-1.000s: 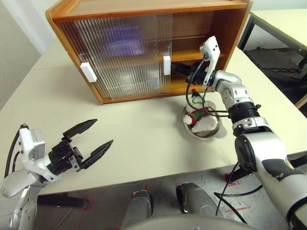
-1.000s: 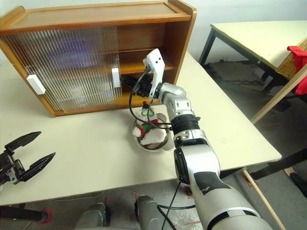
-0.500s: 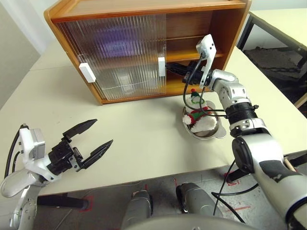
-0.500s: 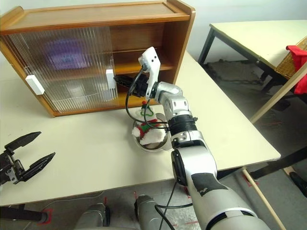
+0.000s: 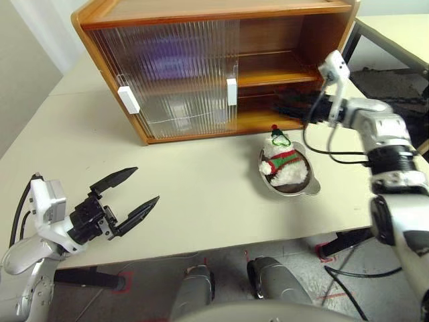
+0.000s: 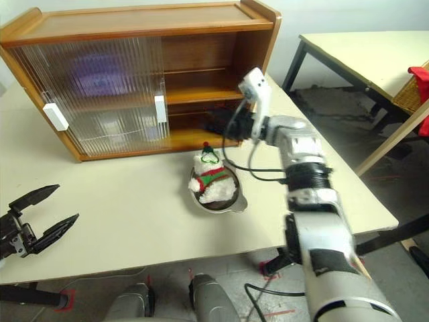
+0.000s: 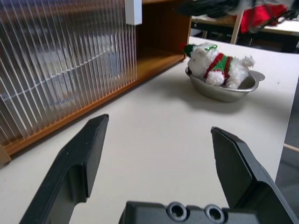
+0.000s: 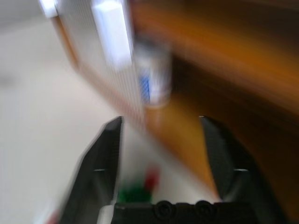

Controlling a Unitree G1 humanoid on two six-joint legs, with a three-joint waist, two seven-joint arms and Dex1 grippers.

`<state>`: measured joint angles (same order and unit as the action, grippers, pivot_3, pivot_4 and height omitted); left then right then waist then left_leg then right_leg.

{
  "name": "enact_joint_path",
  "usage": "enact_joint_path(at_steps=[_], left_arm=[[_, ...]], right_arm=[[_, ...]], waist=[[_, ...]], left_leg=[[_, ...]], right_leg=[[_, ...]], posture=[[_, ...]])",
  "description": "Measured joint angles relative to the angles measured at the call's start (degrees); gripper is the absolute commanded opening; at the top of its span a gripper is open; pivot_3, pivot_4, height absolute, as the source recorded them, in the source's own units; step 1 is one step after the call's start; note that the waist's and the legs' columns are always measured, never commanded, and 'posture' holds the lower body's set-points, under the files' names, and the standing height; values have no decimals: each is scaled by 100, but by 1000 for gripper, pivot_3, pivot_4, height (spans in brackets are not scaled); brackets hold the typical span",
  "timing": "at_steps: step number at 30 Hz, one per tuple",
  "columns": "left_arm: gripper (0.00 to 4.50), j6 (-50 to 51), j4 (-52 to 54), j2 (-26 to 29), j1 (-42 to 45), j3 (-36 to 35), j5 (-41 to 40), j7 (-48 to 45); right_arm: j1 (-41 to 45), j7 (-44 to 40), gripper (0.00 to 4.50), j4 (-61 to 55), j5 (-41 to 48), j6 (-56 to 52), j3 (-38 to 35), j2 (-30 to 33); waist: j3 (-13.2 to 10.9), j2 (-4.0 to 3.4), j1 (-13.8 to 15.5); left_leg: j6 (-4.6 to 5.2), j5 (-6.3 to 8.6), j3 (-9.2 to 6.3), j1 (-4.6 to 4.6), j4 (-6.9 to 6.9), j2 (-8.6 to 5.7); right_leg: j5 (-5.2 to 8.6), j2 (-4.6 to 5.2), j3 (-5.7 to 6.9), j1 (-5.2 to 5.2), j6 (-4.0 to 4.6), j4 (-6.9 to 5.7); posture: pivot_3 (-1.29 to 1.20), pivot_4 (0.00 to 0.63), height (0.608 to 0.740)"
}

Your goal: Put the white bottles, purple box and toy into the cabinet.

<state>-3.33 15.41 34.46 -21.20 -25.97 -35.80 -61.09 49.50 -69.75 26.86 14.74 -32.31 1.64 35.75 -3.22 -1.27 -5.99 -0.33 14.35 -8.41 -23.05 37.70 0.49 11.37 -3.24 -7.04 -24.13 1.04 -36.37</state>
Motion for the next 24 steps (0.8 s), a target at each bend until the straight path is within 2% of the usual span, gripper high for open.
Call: enact_joint_path(at_steps=[1,4,10,17,24], left_arm=[[4500,-5,-26,1,-23,-7,3,-9],[4500,-13,-80,11,15,-8,8,-44],[4500,-13,-138,40,85,-2,6,-154],[4500,-12,-171,45,133,26,-2,-252],[4500,-11,-168,45,113,26,0,-241]], right_arm=[[-115,-122,4490,-391,103,-474,37,213],[-324,-265,4490,-1686,608,-1831,105,653],[-595,102,4490,-3336,1246,-3533,109,1092],[-962,1346,4490,-3894,1054,-4357,625,1017],[-924,1992,4490,-3925,1043,-4570,849,739]], waist=[[0,0,-3],[-1,0,-55],[-10,12,-115],[-9,5,-159],[-8,2,-163]], left_leg=[[0,0,3,4,0,1],[-1,-1,22,21,3,0],[-3,-1,4,61,14,4],[-28,14,-12,33,6,9],[-30,20,-8,-7,-15,15]], right_leg=[[2,-5,0,3,-3,0],[37,-29,-5,17,-63,-4],[43,-45,-12,62,-71,0],[44,-45,-10,31,-70,5],[70,-48,-10,-16,-72,3]], posture=[[-149,68,740],[-161,72,740],[-178,78,740],[-171,81,740],[-160,84,740]])
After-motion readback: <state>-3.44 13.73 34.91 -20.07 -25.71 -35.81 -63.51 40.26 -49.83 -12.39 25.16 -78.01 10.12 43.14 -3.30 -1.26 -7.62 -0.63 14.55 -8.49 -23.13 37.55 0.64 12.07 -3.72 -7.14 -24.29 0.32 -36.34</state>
